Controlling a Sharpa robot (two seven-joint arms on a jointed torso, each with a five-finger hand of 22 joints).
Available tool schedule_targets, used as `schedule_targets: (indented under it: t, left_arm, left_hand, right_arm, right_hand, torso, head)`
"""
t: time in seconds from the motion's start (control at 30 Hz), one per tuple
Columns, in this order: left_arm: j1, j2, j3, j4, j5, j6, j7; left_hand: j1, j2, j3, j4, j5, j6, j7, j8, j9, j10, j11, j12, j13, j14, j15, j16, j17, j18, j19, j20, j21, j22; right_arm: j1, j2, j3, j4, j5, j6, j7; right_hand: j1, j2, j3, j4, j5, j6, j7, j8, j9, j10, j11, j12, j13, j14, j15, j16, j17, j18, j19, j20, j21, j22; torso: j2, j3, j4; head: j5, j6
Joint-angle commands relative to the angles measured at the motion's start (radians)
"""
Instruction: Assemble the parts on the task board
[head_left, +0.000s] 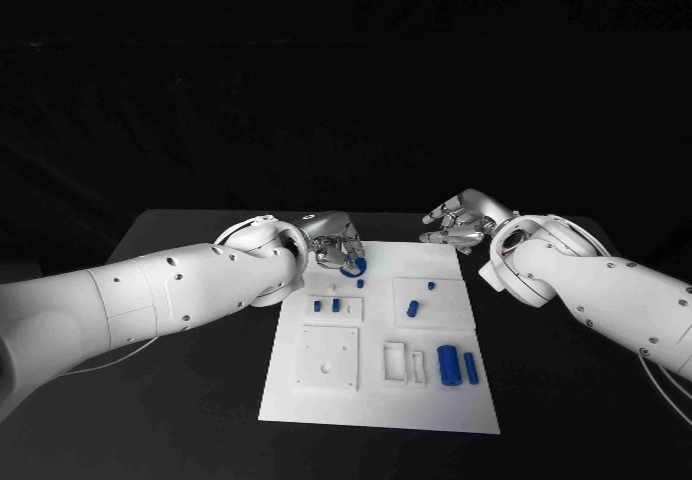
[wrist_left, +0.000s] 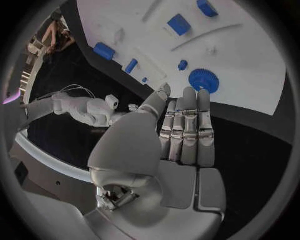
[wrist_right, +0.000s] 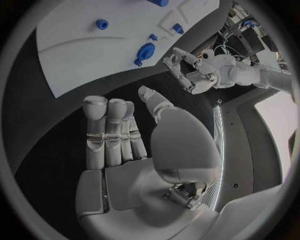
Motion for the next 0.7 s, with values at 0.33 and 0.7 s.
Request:
schedule_targets:
  t: [0.33, 0.7]
  left_arm:
    - [-0.008, 0.042, -0.013, -0.046, -0.135, 0.062, 0.026]
    - [-0.018, 0.062, -0.017, -0.067, -0.157, 0.116, 0.0]
  left_hand:
    - [0.009, -0.008, 0.005, 0.003, 0.008, -0.004, 0.002, -0.002, -0.001, -0.022, 0.0, -0.005, -0.001, -0.031, -0.002, 0.077, 0.016, 0.011, 0.015, -0.004, -0.011, 0.056]
    - [0.01, -0.004, 0.013, -0.002, 0.011, -0.021, -0.001, -0.003, -0.002, -0.05, 0.002, -0.005, -0.001, -0.039, -0.006, 0.112, 0.015, 0.01, 0.017, -0.007, -0.01, 0.089]
  right_arm:
    - [0.0, 0.005, 0.0, 0.003, 0.002, -0.009, 0.018]
    - [0.0, 0.008, 0.0, 0.006, 0.002, -0.007, 0.018]
  right_hand:
    - [-0.007, 0.002, 0.004, -0.004, 0.006, 0.004, 0.0, -0.005, -0.001, 0.006, 0.0, -0.006, -0.006, 0.004, -0.001, -0.005, -0.002, 0.009, 0.023, -0.004, -0.008, 0.067]
    - [-0.007, 0.002, 0.004, -0.003, 0.006, 0.006, 0.0, -0.004, -0.001, 0.006, -0.001, -0.004, -0.011, 0.005, -0.001, -0.004, -0.003, 0.009, 0.024, -0.005, -0.01, 0.068]
  torso:
    - [0.003, 0.0001, 0.0001]
    - [0.006, -0.0005, -0.0018]
  head:
    - [-0.01, -0.001]
    - [-0.009, -0.002]
